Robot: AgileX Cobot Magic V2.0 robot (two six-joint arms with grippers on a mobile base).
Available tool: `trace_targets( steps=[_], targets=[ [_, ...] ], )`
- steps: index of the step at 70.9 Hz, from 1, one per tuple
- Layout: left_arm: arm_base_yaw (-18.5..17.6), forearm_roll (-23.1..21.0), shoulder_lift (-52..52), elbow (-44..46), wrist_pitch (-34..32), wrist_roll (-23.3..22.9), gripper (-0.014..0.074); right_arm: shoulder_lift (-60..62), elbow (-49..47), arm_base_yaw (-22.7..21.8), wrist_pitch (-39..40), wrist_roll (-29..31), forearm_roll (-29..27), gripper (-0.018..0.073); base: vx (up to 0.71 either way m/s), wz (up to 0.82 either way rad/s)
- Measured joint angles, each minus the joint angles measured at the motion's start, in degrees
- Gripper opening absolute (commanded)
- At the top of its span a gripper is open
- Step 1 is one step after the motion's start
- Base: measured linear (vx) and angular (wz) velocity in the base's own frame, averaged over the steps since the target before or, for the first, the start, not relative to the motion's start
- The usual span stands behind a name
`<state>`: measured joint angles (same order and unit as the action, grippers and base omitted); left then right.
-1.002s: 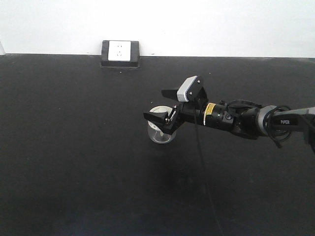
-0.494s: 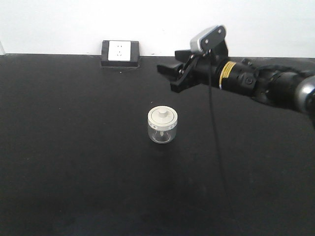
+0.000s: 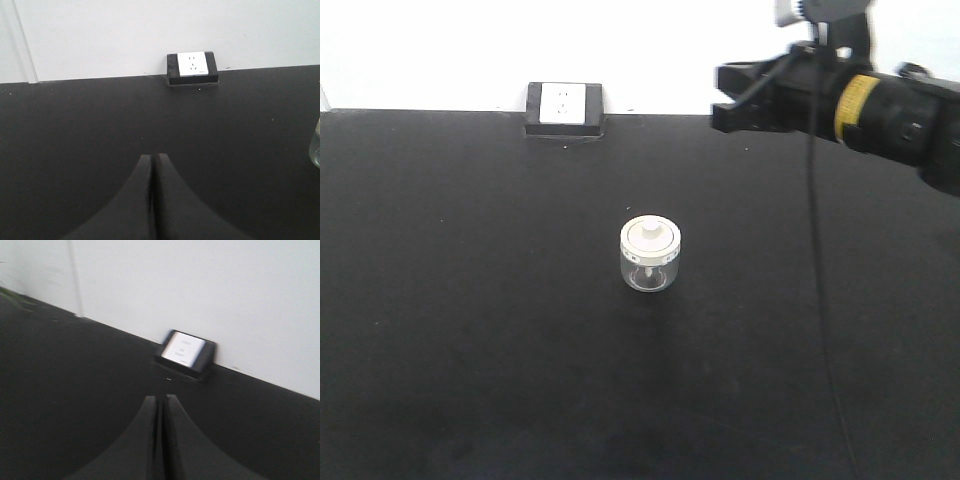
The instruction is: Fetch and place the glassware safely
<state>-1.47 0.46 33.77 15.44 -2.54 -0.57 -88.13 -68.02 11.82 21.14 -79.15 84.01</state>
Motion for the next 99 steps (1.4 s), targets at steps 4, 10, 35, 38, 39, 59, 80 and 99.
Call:
trace_targets(
  steps=[4,10,35,38,39,59,80,99],
  targets=[
    [0.0,0.0,0.0,0.0,0.0,0.0,-0.0007,2.8,2.9,0.0,-3.35,-0.4,0.0,-0.0006,0.0,0.0],
    [0.0,0.0,0.0,0.0,0.0,0.0,-0.0007,6.94,6.95,0.0,-7.91,-0.57,0.0,-0.0006,0.0,0.0],
    [0.0,0.0,0.0,0.0,0.0,0.0,-0.0007,28.39,22.35,0.0,-17.8,-0.13,-0.44,-0.0001,0.0,0.0],
    [0.0,0.0,0.0,0.0,0.0,0.0,-0.0007,30.68,23.89,0.0,-18.17,-0.08,-0.44,-0.0001,0.0,0.0],
    [0.0,0.0,0.0,0.0,0.0,0.0,-0.0007,32.09,24.51,0.0,-18.27,-0.08,-0.44,-0.0001,0.0,0.0],
    [0.0,0.0,0.0,0.0,0.0,0.0,-0.0007,48.03,35.63,0.0,-22.85,0.05,-0.74,-0.0001,0.0,0.0],
    [0.0,0.0,0.0,0.0,0.0,0.0,-0.0007,63.59,46.12,0.0,-24.18,0.05,-0.93,-0.0001,0.0,0.0],
    [0.0,0.0,0.0,0.0,0.0,0.0,-0.0007,74.75,53.9,0.0,-24.36,0.05,-1.13,-0.0001,0.0,0.0]
  ],
)
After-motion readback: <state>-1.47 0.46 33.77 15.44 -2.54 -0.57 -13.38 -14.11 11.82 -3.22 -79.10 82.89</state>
